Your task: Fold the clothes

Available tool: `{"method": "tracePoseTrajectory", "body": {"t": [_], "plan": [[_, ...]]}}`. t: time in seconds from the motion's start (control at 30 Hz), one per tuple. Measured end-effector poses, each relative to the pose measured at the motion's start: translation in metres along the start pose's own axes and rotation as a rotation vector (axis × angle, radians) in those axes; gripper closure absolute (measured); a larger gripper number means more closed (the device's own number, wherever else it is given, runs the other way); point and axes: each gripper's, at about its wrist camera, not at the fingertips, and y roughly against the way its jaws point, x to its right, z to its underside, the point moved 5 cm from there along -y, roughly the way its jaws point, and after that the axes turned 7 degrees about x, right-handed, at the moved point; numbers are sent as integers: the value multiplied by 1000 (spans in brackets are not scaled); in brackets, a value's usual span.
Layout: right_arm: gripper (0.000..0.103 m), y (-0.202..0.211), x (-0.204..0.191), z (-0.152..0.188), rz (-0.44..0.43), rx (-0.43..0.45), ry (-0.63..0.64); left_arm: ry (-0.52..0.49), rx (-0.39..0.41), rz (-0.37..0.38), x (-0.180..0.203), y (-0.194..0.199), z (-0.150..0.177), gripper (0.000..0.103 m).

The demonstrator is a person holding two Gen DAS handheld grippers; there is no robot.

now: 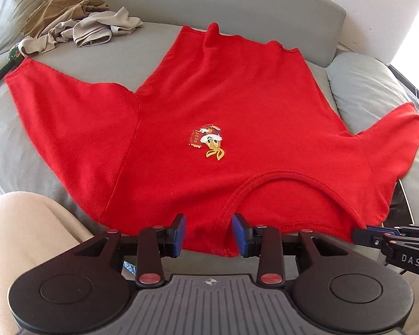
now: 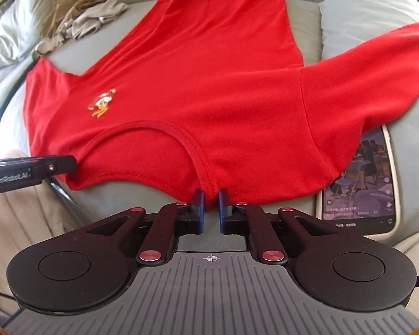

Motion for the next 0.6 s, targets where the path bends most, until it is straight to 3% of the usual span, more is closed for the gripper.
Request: {"method": "tracePoseTrajectory", "body": {"t": [0.2, 0.3, 0.33, 0.37, 0.43, 0.5, 0.6], "plan": [[98, -7, -4, 12, 1, -148, 10, -9, -11, -5, -4, -1, -4, 68], [87, 10, -3, 3, -38, -82, -35, -28, 12, -7, -6, 2, -12, 67], [73, 15, -3, -2, -39, -48, -45, -25, 15, -8, -7, 1, -16, 67], [69, 19, -3, -9, -30, -9, -51, -23, 12, -9, -8, -1, -19, 67], [69, 27, -2, -22, -12, 67, -62, -26, -5, -11, -6, -11, -22, 65], [69, 14, 0, -29, 10, 63, -86, -46, -43, -25, -4, -26, -18, 64], [69, -7, 1, -17, 19, -34, -102, -142, -86, -54, 2, -26, -10, 64]]}}
